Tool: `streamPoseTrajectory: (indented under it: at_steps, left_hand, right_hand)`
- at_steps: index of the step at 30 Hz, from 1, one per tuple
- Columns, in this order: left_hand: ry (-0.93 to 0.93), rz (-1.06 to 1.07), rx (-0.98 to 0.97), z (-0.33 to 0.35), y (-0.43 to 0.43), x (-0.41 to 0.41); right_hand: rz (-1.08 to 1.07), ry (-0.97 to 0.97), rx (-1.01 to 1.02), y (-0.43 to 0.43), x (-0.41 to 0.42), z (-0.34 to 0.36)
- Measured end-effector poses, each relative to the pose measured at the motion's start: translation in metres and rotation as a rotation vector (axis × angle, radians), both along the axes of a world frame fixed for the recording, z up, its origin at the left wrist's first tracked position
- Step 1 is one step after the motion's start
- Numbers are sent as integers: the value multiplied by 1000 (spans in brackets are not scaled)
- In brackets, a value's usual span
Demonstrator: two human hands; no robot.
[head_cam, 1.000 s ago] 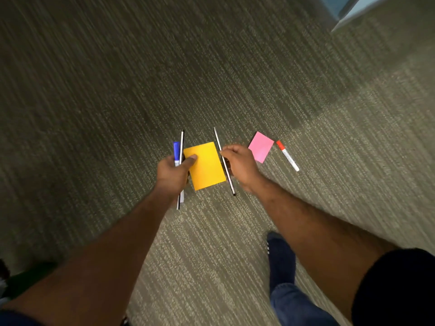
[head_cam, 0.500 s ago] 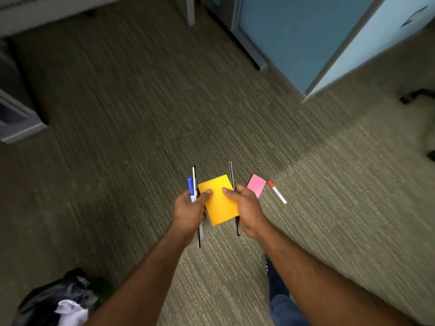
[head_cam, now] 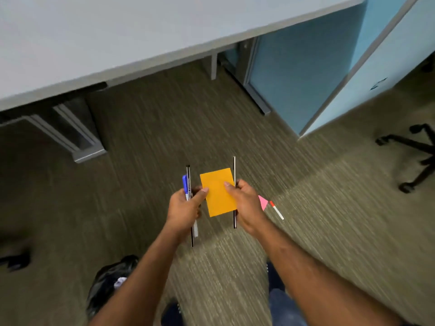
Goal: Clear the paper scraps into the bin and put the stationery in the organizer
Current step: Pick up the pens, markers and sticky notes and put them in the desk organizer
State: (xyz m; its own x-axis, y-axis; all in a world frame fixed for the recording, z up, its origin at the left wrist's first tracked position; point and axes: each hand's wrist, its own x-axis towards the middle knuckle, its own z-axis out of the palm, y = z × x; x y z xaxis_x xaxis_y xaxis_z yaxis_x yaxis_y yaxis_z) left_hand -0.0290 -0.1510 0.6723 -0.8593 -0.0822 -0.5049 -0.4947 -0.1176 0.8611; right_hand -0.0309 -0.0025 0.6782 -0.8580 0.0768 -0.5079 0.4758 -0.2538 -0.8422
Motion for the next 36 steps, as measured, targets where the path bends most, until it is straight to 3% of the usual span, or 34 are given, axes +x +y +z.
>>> streamPoseTrajectory:
  at_steps: [5,15,25,36]
  left_hand:
    - [67,0,-27,71,-51,18]
    - [176,-56,-70,177,-116,40]
    - [157,-42,-71,197,-104,3]
    - [140,190,-72,203,-75,-78]
  right_hand:
    - [52,63,-7,-35,12,71]
    - [96,166,33,-81,33,148]
    - [180,185,49,-63,-25,172]
    - [434,200,-31,-49,-156,177]
